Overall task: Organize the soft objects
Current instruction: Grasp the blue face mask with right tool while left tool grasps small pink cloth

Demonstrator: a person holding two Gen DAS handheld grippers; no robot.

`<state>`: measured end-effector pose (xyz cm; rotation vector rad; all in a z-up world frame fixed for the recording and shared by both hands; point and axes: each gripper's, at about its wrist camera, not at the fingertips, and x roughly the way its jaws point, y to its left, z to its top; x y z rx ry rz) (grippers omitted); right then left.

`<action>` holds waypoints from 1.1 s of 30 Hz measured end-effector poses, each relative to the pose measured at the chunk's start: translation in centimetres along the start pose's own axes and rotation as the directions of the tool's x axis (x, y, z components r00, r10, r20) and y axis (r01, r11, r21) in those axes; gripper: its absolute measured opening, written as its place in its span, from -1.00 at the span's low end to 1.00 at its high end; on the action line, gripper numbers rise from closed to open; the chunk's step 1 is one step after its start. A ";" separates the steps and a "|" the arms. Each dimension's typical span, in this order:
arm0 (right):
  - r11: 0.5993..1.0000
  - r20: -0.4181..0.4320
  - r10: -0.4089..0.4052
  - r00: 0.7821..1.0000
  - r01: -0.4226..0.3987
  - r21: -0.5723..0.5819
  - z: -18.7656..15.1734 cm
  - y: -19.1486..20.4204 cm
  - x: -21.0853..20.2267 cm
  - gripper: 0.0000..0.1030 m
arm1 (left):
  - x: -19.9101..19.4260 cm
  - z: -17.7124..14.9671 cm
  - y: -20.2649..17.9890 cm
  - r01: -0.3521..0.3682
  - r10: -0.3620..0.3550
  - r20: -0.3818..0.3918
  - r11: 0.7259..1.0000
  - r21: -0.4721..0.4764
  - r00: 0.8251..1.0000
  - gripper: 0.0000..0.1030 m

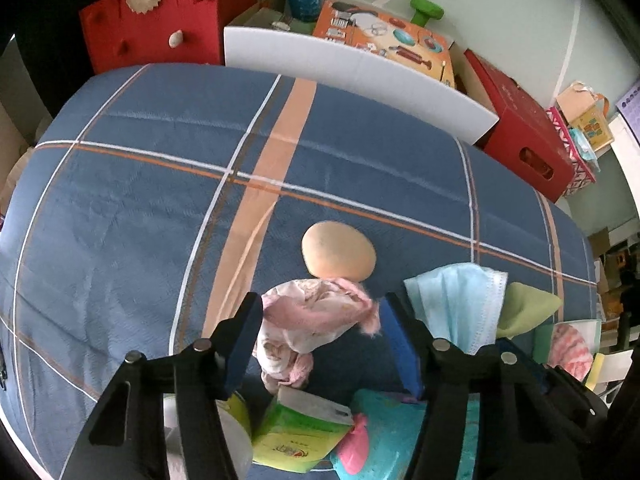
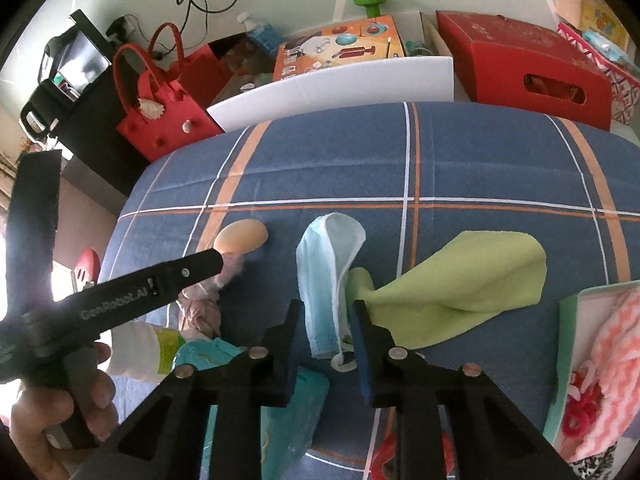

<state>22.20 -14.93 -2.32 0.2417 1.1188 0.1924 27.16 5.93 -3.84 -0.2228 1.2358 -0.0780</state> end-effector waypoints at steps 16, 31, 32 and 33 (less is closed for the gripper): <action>1.000 -0.023 0.004 1.000 -0.003 0.017 -0.4 -0.7 1.4 -0.86 | 1.9 0.0 -0.3 -0.049 0.049 -0.017 0.999 0.012 0.999 -0.06; 0.999 -0.015 0.022 1.000 -0.022 0.029 -0.6 -1.3 1.0 -0.91 | 0.6 0.2 -0.4 -0.054 0.053 0.040 0.998 0.021 0.998 -0.79; 0.999 -0.013 0.027 1.000 -0.026 0.028 -0.6 -1.2 0.9 -0.92 | 0.3 0.3 -0.4 -0.055 0.054 0.046 0.998 0.023 0.997 -0.79; 0.999 -0.006 0.030 1.000 -0.030 0.024 -0.6 -1.2 0.7 -0.92 | 0.1 0.3 -0.5 -0.056 0.055 0.051 0.998 0.024 0.997 -0.79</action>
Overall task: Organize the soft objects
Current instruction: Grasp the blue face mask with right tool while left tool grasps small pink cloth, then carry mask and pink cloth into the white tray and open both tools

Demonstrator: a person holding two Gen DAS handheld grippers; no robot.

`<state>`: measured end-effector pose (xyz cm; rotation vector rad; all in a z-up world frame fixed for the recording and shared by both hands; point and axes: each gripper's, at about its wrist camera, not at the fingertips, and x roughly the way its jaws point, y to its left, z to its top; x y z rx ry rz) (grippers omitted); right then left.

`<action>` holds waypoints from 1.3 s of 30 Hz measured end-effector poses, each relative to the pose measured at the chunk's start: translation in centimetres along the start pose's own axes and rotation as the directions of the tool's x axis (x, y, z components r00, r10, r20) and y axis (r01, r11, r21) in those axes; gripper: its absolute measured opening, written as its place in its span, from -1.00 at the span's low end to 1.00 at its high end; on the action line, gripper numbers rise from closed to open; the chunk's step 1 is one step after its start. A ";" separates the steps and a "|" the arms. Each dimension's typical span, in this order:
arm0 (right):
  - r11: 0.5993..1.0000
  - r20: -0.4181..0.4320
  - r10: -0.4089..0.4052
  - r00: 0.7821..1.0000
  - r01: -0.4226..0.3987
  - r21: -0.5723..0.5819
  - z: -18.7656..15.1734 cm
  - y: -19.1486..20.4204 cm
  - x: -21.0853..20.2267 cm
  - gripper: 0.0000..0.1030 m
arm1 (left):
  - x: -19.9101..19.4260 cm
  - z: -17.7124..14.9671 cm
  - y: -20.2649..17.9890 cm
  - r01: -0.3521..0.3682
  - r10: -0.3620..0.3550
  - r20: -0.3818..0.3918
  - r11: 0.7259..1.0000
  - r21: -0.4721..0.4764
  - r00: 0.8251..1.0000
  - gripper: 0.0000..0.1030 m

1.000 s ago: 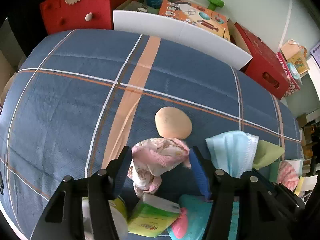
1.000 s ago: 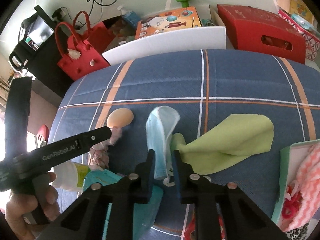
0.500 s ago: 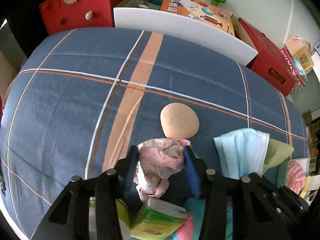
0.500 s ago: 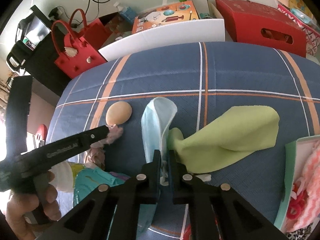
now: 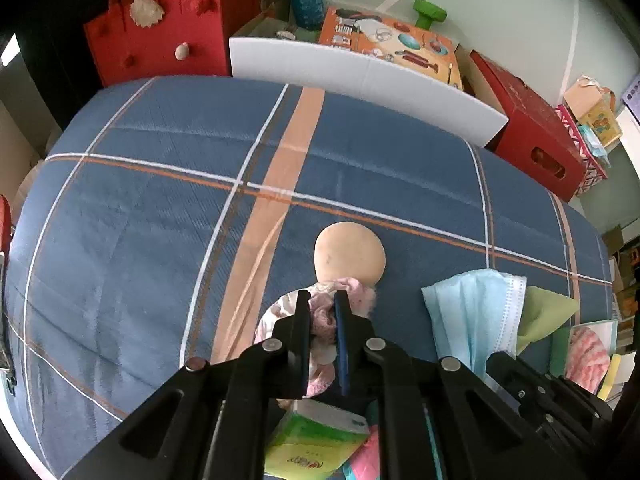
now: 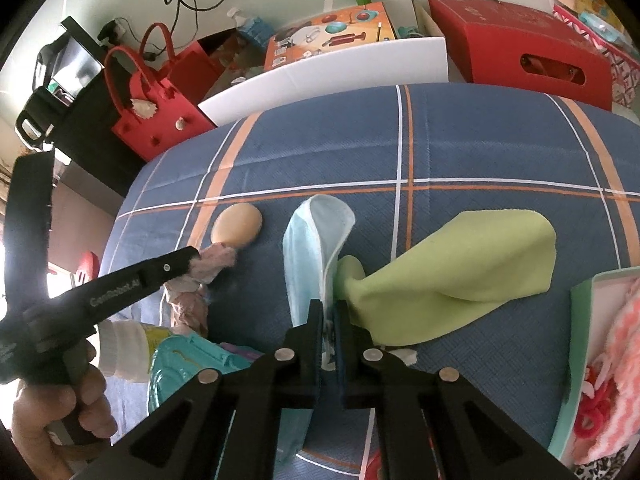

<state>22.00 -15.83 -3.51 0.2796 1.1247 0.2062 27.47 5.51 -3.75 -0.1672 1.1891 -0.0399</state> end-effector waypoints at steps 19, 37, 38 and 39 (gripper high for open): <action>0.999 0.203 0.027 0.979 -0.022 -0.027 0.8 1.1 -8.4 -0.93 | -8.9 0.7 -0.9 0.064 -0.068 0.212 0.998 0.028 0.975 -0.80; 0.992 0.276 -0.119 0.954 0.101 0.078 -0.3 -4.1 -13.3 -0.93 | -12.5 -0.7 -6.9 0.126 -0.159 0.268 0.983 0.135 0.950 -0.79; 0.989 0.284 -0.136 0.949 0.112 0.099 -0.5 -5.1 -13.9 -0.93 | -12.5 -0.8 -7.5 0.125 -0.162 0.268 0.981 0.148 0.950 -0.79; 0.987 0.289 -0.142 0.947 0.114 0.113 -0.6 -5.7 -14.3 -0.93 | -12.5 -1.0 -8.2 0.126 -0.166 0.267 0.979 0.159 0.949 -0.79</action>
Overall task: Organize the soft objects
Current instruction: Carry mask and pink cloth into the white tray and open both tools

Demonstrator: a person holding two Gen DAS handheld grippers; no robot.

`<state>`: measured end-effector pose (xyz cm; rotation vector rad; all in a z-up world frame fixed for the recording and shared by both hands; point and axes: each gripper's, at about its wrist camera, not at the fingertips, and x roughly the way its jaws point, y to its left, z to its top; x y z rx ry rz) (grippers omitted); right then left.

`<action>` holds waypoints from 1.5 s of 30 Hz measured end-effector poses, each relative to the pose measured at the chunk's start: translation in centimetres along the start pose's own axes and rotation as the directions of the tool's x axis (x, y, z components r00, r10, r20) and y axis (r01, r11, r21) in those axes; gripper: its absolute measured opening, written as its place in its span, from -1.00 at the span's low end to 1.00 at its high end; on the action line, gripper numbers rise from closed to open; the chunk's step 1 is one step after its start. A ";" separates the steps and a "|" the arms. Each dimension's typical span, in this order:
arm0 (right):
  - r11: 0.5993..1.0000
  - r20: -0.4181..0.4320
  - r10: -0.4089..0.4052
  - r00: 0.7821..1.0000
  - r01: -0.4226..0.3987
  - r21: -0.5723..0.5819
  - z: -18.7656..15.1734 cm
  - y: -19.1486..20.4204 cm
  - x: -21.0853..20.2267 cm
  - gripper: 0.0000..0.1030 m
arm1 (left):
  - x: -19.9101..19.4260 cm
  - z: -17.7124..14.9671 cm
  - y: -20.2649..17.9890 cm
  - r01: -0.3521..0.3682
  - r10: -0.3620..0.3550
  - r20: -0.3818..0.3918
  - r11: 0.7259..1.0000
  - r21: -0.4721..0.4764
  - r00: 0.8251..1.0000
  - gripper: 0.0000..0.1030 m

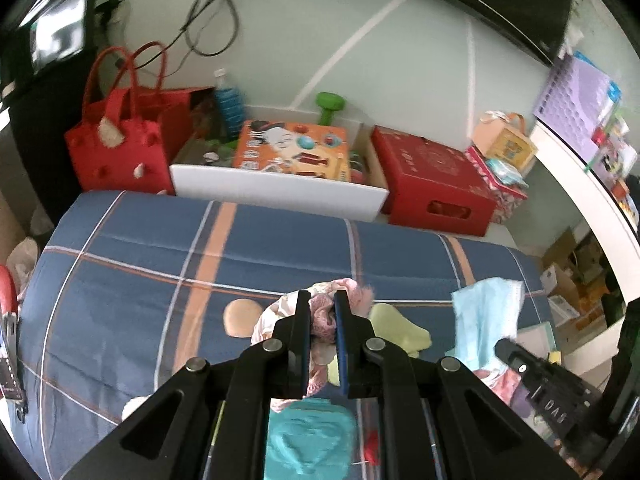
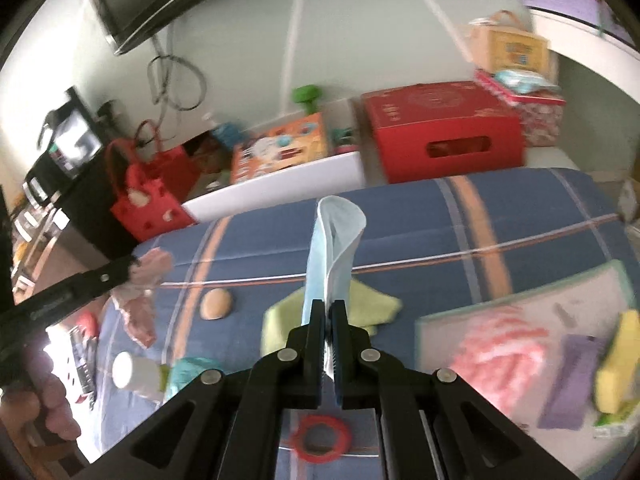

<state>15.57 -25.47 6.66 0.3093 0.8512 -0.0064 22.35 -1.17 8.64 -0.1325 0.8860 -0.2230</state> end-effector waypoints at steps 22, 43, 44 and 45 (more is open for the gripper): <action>0.934 0.092 -0.316 0.944 0.293 0.202 -0.9 -12.8 -8.3 -0.93 | 3.2 -6.1 -18.4 0.289 -0.245 -0.178 0.915 0.283 0.953 -0.79; 0.920 -0.182 -0.300 0.936 0.334 0.205 -3.9 -16.9 1.0 -0.92 | 13.2 -11.9 -19.8 0.325 -0.242 -0.376 0.930 0.175 0.895 -0.77; 0.919 -0.185 -0.300 0.936 0.335 0.206 -3.9 -16.9 1.1 -0.92 | 13.3 -11.9 -19.9 0.325 -0.241 -0.372 0.928 0.180 0.896 -0.77; 0.919 -0.184 -0.302 0.935 0.337 0.206 -4.0 -16.9 1.0 -0.92 | 13.4 -12.0 -19.9 0.324 -0.241 -0.371 0.928 0.183 0.897 -0.77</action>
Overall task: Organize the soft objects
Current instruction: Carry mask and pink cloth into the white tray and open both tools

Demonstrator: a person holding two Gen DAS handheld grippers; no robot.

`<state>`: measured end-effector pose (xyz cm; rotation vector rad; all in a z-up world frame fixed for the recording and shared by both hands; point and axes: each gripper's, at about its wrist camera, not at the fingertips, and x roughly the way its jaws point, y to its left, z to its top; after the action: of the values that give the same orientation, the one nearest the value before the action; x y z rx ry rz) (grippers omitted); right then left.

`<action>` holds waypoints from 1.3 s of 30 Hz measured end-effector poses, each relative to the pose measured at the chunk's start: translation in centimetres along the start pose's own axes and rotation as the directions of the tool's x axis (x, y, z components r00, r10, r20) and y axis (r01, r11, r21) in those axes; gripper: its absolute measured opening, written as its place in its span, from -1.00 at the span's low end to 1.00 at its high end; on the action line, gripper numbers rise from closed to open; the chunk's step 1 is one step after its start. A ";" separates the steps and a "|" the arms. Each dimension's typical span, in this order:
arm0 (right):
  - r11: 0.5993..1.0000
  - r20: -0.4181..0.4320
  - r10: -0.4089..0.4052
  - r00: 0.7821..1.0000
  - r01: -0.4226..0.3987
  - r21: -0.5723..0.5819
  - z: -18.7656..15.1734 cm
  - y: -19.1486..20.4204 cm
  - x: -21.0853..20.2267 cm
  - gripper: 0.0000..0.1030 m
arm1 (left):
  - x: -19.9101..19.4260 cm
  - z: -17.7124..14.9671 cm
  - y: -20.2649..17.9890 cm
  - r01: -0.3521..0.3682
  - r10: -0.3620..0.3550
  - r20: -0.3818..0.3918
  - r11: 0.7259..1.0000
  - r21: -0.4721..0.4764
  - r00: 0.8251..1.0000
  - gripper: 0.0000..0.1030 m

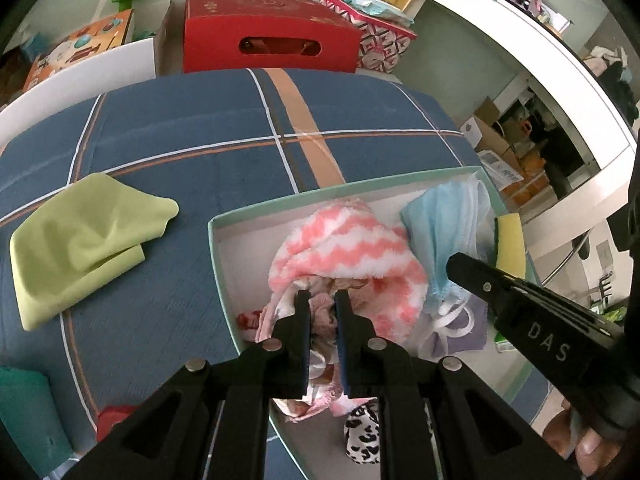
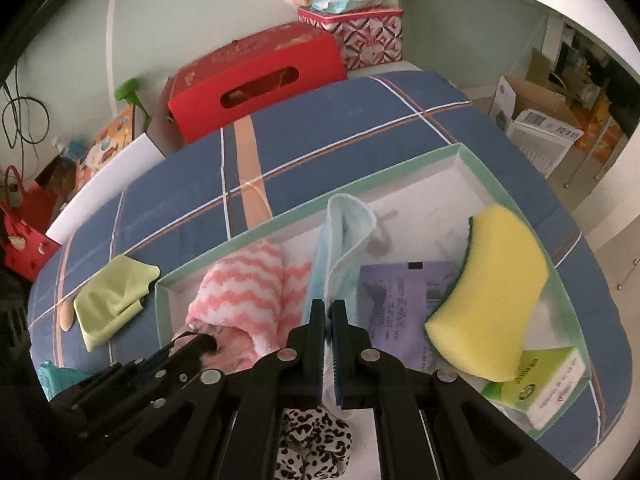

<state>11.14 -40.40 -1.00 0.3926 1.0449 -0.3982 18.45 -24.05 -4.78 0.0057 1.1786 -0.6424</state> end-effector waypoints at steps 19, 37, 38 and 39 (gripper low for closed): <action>0.998 0.069 -0.064 0.996 0.066 -0.016 0.9 -0.4 -4.3 -0.45 | -5.0 1.1 -0.2 -0.035 0.035 0.010 0.997 -0.063 0.999 0.19; 0.988 0.043 -0.130 0.991 0.133 -0.075 0.6 0.0 -4.2 0.84 | -7.2 1.9 7.5 -0.303 0.321 0.046 0.926 -0.227 0.946 0.74; 0.988 0.046 -0.134 0.990 0.137 -0.074 0.6 0.0 -4.2 0.91 | -7.3 2.0 7.9 -0.304 0.322 0.042 0.923 -0.236 0.946 0.78; 0.987 0.049 -0.140 0.989 0.144 -0.074 0.6 0.0 -4.2 1.00 | -7.4 1.9 8.5 -0.303 0.322 0.039 0.920 -0.247 0.946 0.80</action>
<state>9.70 -40.14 3.00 0.2397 1.0455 -0.4898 22.43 -14.26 -0.40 -0.0331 1.1412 -0.2141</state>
